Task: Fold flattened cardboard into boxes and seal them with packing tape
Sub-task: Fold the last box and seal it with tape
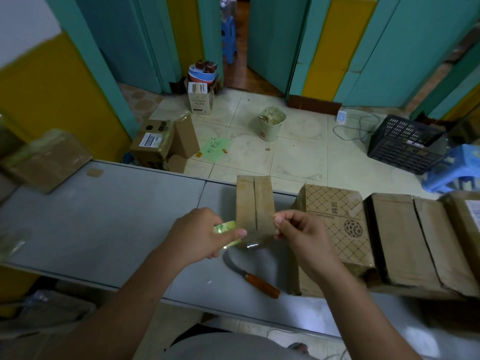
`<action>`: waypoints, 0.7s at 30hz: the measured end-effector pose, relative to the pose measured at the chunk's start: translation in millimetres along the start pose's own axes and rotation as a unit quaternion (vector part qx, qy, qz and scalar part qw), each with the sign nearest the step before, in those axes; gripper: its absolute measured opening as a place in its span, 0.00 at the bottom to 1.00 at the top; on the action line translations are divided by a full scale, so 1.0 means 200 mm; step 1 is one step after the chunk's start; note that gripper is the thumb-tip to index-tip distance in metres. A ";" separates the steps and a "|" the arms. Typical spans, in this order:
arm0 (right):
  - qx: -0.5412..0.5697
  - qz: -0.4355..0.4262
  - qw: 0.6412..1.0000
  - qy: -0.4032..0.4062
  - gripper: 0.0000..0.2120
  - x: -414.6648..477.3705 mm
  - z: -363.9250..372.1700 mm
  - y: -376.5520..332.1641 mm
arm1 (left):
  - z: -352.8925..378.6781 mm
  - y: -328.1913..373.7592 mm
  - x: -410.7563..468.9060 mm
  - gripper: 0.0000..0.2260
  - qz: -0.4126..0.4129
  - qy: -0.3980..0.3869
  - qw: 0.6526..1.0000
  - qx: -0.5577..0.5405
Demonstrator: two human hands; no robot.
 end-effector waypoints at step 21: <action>-0.081 0.035 0.983 0.158 0.05 0.06 0.03 0.20 | 0.08 -0.23 0.15 0.18 0.006 -0.084 0.995 0.058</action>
Point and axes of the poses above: each hand's wrist, its own x-axis towards the middle knuckle, its own z-axis out of the palm, y = z × x, the point moved 3 cm from there along x, towards the middle knuckle, and after that the axes turned 4 degrees about x, right-handed, at the moved point
